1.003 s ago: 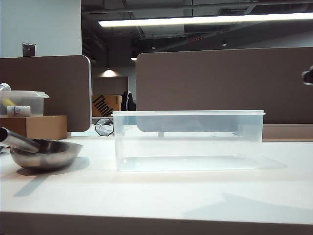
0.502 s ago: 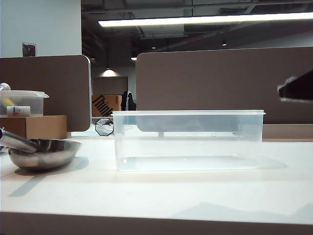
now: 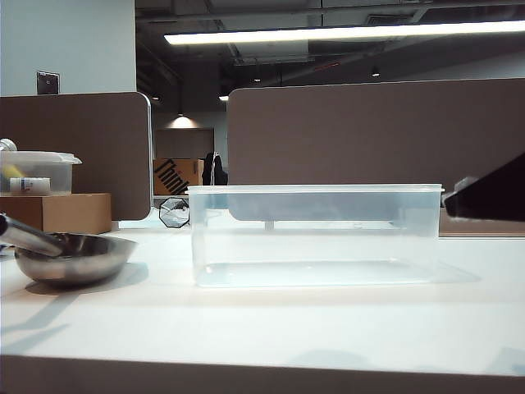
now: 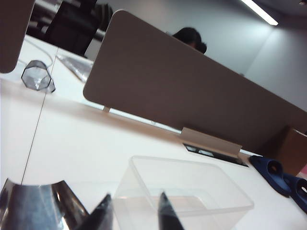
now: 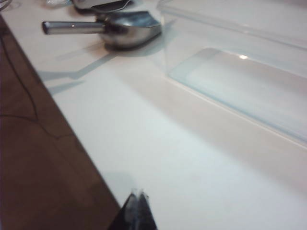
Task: Pick up the metal ice scoop from the table and place it inside the transparent plastic box.
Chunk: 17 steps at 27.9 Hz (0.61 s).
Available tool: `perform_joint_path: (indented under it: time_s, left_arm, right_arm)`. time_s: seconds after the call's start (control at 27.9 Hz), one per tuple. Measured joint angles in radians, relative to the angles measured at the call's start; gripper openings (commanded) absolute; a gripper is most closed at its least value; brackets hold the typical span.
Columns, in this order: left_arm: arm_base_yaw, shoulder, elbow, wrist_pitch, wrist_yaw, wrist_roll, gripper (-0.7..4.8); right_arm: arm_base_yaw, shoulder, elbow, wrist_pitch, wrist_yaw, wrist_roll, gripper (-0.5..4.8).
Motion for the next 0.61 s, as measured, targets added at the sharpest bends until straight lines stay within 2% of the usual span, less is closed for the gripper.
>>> perform_joint_path:
  time_s: [0.07, 0.11, 0.22, 0.25, 0.43, 0.47, 0.54, 0.61]
  left_arm:
    - [0.0, 0.082, 0.084, -0.072, 0.022, 0.011, 1.43]
    - [0.0, 0.117, 0.109, -0.09, 0.042, 0.015, 1.69]
    - [0.0, 0.279, 0.215, -0.192, 0.141, 0.036, 3.11]
    - [0.0, 0.323, 0.245, -0.221, 0.157, 0.048, 3.43]
    - [0.0, 0.539, 0.395, -0.409, 0.182, 0.158, 3.45]
    - [0.0, 0.581, 0.417, -0.439, 0.183, 0.181, 3.67]
    - [0.0, 0.684, 0.46, -0.506, 0.184, 0.24, 4.68]
    - [0.0, 0.772, 0.496, -0.588, 0.175, 0.285, 4.79]
  right_arm:
    - [0.012, 0.006, 0.0, 0.001, 0.0, 0.0, -0.01]
    - [0.016, 0.006, 0.0, -0.001, 0.0, 0.0, -0.01]
    - [0.025, 0.006, 0.0, 0.0, -0.001, 0.0, -0.01]
    - [0.026, 0.006, 0.0, 0.0, -0.001, 0.0, -0.01]
    - [0.024, 0.006, 0.0, 0.0, 0.0, 0.0, -0.01]
    - [0.024, 0.006, 0.0, 0.0, 0.0, 0.0, -0.01]
    - [0.024, 0.006, 0.0, 0.0, 0.0, 0.0, -0.01]
    - [0.024, 0.006, 0.0, 0.0, 0.0, 0.0, -0.01]
